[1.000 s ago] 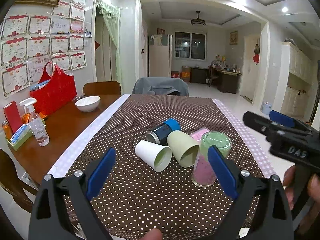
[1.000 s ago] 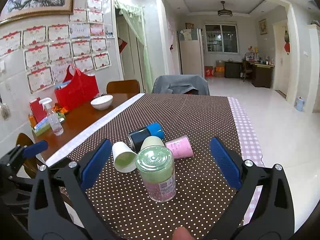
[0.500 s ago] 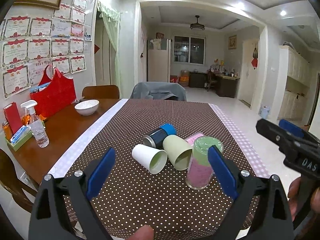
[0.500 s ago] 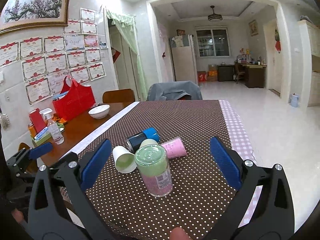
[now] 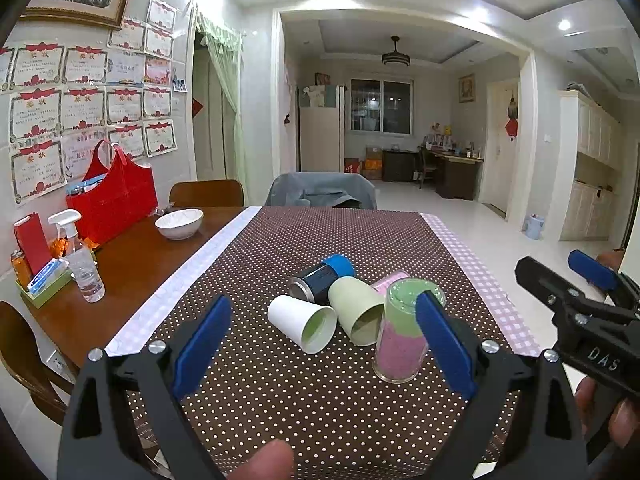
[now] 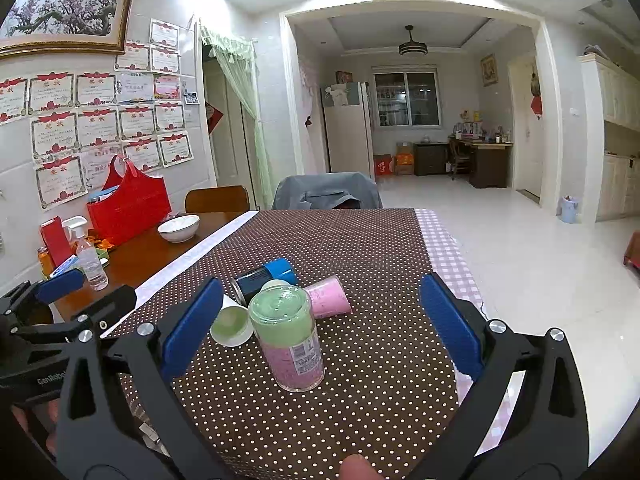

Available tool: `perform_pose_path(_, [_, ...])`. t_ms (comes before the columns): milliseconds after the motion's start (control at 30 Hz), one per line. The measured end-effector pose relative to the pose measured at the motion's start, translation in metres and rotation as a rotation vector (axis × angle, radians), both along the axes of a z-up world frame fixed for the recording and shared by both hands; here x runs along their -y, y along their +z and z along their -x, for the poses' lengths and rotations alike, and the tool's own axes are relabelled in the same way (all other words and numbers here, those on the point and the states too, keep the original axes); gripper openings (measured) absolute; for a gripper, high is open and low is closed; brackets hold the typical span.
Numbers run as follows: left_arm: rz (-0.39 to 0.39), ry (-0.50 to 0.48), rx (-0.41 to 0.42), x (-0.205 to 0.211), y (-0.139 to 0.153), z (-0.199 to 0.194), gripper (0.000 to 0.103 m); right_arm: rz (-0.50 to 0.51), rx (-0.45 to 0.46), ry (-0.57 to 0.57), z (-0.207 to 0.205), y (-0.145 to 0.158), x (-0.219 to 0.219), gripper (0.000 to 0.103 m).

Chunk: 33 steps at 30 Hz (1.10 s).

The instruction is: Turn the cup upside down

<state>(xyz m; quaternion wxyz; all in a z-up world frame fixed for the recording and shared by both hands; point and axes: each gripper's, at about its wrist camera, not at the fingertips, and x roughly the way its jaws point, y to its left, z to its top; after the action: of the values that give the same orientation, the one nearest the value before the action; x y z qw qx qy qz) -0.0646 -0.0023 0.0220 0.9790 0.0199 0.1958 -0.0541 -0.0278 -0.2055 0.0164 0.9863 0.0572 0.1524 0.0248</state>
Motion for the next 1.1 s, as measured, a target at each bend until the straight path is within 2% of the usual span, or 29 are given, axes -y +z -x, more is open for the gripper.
perform_pose_path(800, [0.004,0.005,0.028,0.0022,-0.0006,0.0031,0.092,-0.015,-0.013,0.009,-0.0008,-0.0037,0.0003,0.097])
perform_pose_path(1100, [-0.018,0.027,0.025,0.0038,-0.0009,0.0038,0.092,-0.015,-0.016,0.015,-0.0018,-0.0032,0.0001,0.097])
